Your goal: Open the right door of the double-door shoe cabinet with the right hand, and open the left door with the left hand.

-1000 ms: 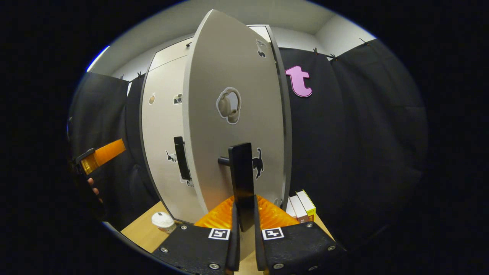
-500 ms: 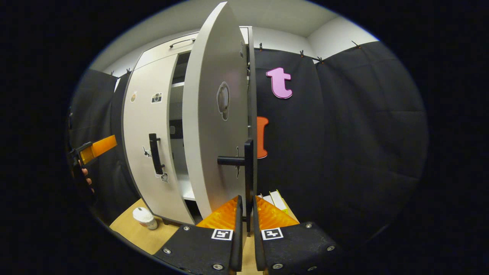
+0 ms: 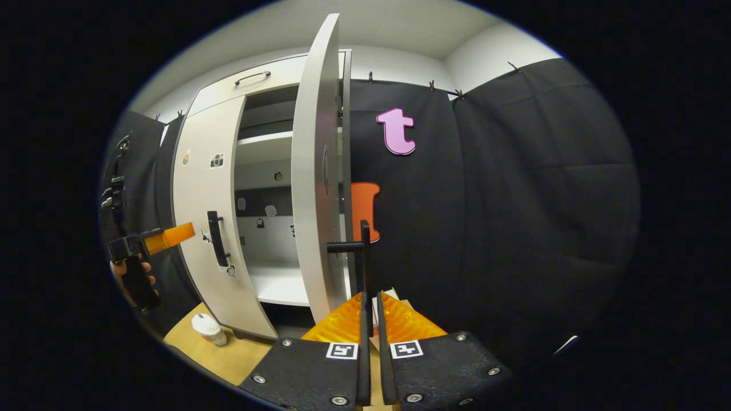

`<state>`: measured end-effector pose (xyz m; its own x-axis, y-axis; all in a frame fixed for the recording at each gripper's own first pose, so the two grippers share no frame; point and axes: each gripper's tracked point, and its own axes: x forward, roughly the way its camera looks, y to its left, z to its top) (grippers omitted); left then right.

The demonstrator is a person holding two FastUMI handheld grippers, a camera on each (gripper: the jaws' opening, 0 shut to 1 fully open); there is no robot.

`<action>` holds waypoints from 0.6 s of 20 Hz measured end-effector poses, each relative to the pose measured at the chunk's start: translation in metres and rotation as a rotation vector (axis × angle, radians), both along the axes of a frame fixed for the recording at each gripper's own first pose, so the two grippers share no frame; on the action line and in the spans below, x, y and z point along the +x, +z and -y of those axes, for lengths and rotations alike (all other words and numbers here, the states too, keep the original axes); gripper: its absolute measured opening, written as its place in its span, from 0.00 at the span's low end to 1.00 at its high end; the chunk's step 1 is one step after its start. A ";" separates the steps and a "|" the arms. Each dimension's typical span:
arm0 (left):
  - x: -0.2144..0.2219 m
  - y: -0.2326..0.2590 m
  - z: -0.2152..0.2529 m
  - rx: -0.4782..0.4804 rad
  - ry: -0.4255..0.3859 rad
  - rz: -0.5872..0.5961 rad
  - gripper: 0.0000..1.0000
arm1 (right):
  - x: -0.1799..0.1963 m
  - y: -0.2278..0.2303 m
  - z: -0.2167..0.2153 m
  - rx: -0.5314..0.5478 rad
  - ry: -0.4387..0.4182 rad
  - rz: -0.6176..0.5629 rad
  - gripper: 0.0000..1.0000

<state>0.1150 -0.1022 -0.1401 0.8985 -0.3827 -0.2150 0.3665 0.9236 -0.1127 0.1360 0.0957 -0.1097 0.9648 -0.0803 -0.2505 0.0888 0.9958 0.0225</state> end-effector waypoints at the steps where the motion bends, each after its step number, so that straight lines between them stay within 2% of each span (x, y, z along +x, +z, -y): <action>1: 0.005 -0.006 0.002 0.018 0.003 -0.007 0.95 | -0.002 0.003 0.000 0.001 0.000 0.012 0.08; 3: 0.016 -0.018 0.009 0.031 0.010 -0.028 0.95 | -0.005 0.006 0.008 -0.016 -0.019 0.028 0.07; 4: 0.020 -0.023 0.010 0.033 0.013 -0.035 0.96 | -0.008 0.008 0.015 -0.028 -0.038 0.035 0.14; 8: 0.045 -0.047 0.012 0.047 0.055 -0.055 0.98 | -0.016 0.012 0.029 -0.009 -0.103 0.060 0.27; 9: 0.049 -0.050 0.013 0.045 0.050 -0.061 0.96 | -0.017 0.013 0.031 0.007 -0.112 0.069 0.34; 10: 0.053 -0.052 0.014 0.042 0.050 -0.066 0.98 | -0.018 0.012 0.031 0.022 -0.117 0.072 0.36; 12: 0.061 -0.055 0.011 0.044 0.063 -0.069 0.95 | -0.021 0.008 0.033 0.038 -0.132 0.062 0.41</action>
<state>0.1763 -0.1137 -0.1952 0.9031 -0.3143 -0.2927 0.2999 0.9493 -0.0940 0.1152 0.0625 -0.1021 0.9600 -0.1994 -0.1964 0.2165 0.9738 0.0699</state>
